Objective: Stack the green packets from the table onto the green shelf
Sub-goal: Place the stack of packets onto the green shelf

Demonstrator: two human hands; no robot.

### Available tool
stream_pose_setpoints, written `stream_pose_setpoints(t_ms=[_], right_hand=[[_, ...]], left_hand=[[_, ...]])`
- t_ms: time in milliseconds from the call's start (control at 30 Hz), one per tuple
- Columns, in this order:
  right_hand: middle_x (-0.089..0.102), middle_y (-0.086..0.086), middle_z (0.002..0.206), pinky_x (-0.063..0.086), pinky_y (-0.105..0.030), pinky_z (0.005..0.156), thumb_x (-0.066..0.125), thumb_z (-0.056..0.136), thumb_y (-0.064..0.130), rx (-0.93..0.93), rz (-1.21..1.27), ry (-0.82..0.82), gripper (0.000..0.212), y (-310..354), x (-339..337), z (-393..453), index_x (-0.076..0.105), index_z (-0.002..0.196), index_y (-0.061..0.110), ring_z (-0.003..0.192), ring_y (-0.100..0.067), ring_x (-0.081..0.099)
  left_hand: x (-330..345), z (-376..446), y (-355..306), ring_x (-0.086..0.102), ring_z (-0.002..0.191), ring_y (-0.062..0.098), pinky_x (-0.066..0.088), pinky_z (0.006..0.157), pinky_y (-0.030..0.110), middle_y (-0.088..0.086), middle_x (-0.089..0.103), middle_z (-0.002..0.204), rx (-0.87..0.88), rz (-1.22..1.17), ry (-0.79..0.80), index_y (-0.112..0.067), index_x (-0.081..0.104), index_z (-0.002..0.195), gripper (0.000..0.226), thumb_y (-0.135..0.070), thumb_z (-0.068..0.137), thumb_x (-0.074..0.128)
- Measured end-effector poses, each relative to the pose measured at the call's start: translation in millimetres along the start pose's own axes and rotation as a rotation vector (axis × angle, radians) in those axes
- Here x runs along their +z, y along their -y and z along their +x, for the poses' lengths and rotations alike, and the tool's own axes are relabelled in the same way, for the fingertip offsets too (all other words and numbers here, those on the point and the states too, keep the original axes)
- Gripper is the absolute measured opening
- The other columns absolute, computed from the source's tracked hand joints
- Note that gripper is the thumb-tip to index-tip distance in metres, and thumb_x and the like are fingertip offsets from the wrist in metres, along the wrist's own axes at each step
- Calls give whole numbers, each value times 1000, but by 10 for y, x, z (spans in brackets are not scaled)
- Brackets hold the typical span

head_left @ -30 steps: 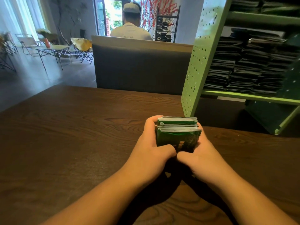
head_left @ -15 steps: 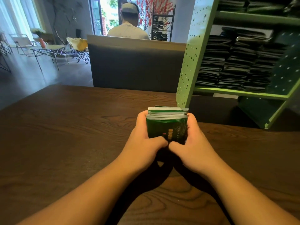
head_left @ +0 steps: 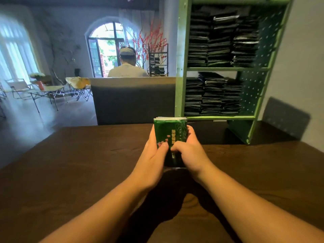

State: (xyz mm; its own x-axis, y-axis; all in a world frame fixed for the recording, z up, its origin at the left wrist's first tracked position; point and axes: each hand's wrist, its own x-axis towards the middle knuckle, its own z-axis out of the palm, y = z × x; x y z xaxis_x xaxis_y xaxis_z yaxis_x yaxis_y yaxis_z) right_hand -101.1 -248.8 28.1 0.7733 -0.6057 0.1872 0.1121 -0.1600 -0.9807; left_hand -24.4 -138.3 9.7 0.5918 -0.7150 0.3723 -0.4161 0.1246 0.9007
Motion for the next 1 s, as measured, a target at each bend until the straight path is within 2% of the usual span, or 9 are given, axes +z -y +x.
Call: stream_pose_setpoints(t_ms=[100,233,400,600,700,800,867,933,1000], right_hand=[[68,-5,102,56,-41,88,52,82,-14,-58,34,-41,46,209,-117,-183,52,104,27,99,-23,66],[67,-11,104,58,-37,79,46,85,-16,-81,200,-62,43,458,-289,-392,52,109,19,97,-27,66],[66,-7,97,57,-35,74,47,86,-16,-144,187,-79,40,780,-441,-452,52,104,19,91,-23,66],[68,-12,104,57,-51,93,52,84,-15,-229,100,-13,44,1060,-374,-184,53,107,23,104,-32,67],[71,-12,104,59,-48,90,60,75,-6,-295,64,-3,44,1102,-241,109,55,106,24,103,-32,69],[72,-7,97,62,-40,81,59,73,-7,-341,90,7,44,1114,-69,562,56,105,24,98,-30,70],[73,-6,97,62,-41,83,60,70,-3,-373,84,17,45,1163,35,794,56,106,24,96,-25,71],[73,-7,101,61,-44,86,61,77,-7,-398,72,37,46,1234,189,1073,55,113,21,96,-21,72],[72,-4,106,60,-46,89,63,80,-2,-397,53,49,49,1313,383,1447,53,122,21,99,-18,72]], left_hand=[[52,-97,-280,57,123,3,48,108,43,-18,60,130,64,3,21,-53,41,136,49,-31,92,47],[89,-161,-574,62,117,2,53,102,36,-16,62,130,74,-31,72,-33,24,157,82,-37,84,59],[105,-141,-784,64,108,1,53,75,17,-11,62,131,120,26,166,-40,28,148,66,-16,97,63],[-58,239,-942,65,113,5,57,96,35,-8,64,126,165,-14,60,-30,35,147,80,-33,75,69],[-191,482,-894,66,110,5,56,91,31,-10,67,119,180,-44,5,-31,43,137,76,-45,67,69],[-388,837,-775,66,109,2,55,86,23,-11,67,117,218,-34,-46,-31,44,134,60,-35,78,65],[-517,1036,-750,65,108,1,54,86,19,-17,67,115,260,-23,-95,-30,44,133,57,-34,80,63],[-684,1293,-719,65,109,4,55,87,22,-20,66,113,299,-18,-163,-27,45,132,60,-41,76,63],[-904,1617,-687,65,112,13,56,89,30,-9,67,117,312,-41,-237,-19,46,135,67,-44,75,60]])
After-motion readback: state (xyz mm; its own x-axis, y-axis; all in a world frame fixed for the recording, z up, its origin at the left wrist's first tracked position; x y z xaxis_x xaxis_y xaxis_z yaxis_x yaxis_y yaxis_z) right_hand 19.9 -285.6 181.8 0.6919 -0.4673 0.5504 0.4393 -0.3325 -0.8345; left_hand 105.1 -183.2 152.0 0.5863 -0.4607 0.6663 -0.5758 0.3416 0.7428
